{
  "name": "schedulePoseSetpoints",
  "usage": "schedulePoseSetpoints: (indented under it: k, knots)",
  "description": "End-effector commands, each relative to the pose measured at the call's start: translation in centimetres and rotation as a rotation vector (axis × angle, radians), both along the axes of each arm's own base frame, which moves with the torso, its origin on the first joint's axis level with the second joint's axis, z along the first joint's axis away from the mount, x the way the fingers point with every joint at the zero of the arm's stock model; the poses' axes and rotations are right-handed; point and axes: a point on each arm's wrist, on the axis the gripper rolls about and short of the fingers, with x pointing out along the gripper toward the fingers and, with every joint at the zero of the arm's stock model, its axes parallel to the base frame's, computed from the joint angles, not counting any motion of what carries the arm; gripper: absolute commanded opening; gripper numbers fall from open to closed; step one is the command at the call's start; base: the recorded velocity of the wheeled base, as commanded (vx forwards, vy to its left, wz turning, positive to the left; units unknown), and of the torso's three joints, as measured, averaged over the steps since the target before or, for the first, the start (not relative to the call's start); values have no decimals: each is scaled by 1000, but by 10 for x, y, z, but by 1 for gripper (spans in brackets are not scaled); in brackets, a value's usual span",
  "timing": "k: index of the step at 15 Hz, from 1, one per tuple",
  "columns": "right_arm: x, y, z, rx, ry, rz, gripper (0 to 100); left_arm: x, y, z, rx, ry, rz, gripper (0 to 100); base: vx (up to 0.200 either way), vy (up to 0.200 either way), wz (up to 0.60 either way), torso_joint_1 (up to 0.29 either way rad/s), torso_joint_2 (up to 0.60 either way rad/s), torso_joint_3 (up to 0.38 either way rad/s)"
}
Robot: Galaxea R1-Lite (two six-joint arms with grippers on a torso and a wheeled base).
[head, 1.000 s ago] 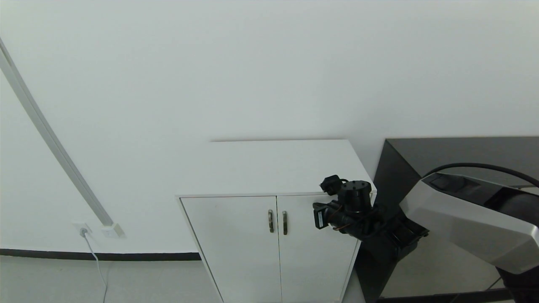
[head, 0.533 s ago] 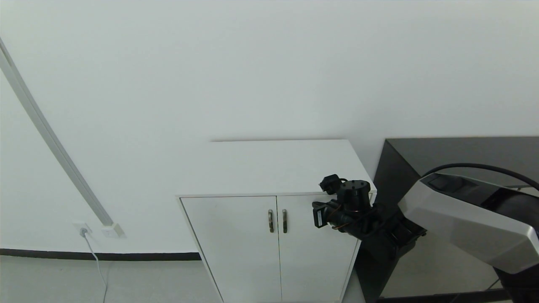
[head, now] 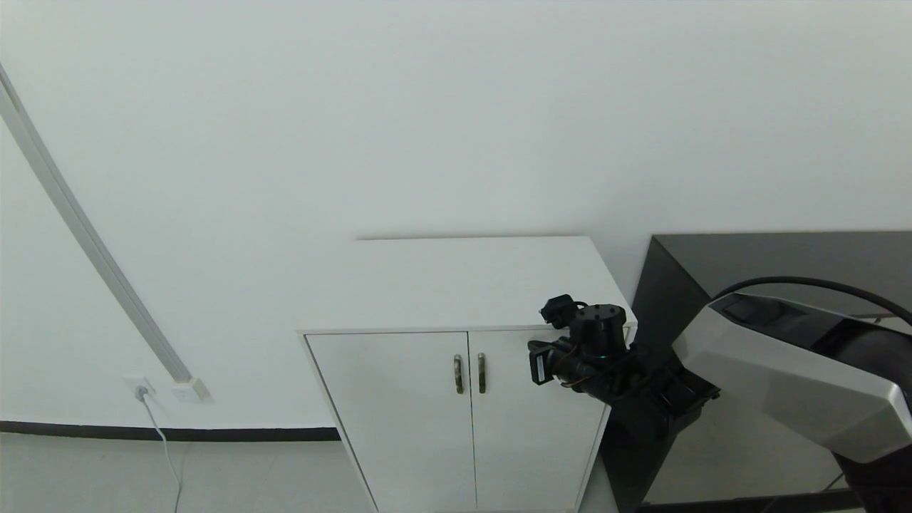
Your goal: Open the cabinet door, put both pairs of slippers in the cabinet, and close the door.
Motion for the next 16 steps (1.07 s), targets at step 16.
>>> schedulePoseSetpoints:
  k: [16]
  knots:
    - [-121, -104, 93, 6, -84, -147, 0, 0, 0, 0, 0, -1, 0, 0, 0, 0, 0, 0, 0, 0]
